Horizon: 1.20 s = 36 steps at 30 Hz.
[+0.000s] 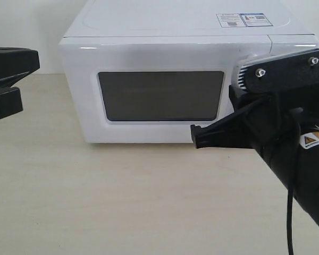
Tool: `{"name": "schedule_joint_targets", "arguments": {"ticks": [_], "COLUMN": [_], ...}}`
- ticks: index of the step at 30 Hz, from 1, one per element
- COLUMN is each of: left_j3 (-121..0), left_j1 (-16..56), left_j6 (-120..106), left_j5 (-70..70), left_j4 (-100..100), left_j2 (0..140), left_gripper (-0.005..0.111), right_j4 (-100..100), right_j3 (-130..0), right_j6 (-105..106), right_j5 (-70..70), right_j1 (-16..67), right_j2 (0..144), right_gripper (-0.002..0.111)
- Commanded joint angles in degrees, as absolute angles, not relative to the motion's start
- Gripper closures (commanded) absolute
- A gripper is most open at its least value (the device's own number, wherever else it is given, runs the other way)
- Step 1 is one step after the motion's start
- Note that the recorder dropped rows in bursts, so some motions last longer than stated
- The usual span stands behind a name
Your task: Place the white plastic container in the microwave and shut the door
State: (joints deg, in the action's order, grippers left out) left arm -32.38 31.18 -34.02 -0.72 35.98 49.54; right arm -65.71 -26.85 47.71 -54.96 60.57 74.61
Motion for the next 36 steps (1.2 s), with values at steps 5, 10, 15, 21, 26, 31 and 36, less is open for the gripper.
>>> {"name": "schedule_joint_targets", "arguments": {"ticks": [5,10,15,21,26,31,36], "left_j3": [-32.1,-32.1,-32.1,-32.1,-32.1,-32.1,-32.1], "left_j1": [30.9,30.9,30.9,30.9,30.9,30.9,30.9], "left_j6": [-34.3,-34.3,-34.3,-34.3,-34.3,-34.3,-34.3], "left_j5": [0.0,0.0,0.0,0.0,0.0,0.0,0.0], "left_j4": [35.9,35.9,35.9,35.9,35.9,35.9,35.9], "left_j2": [49.1,49.1,49.1,49.1,49.1,49.1,49.1], "left_gripper": [0.102,0.102,0.102,0.102,0.102,0.102,0.102], "right_j4": [-65.0,-65.2,-65.4,-70.3,-70.2,-72.3,-72.4], "right_j3": [-27.0,-27.0,-27.0,-27.0,-27.0,-26.8,-25.3], "right_j6": [47.9,47.9,48.5,52.8,52.8,62.2,69.9], "right_j5": [-58.4,-58.3,-58.8,-58.8,-58.0,-42.7,-15.4], "right_j1": [60.5,60.5,60.5,60.5,59.6,49.3,33.2], "right_j2": [73.3,72.5,67.0,56.9,47.9,41.5,34.4], "right_gripper": [0.109,0.109,0.109,0.109,0.109,0.109,0.109]}}
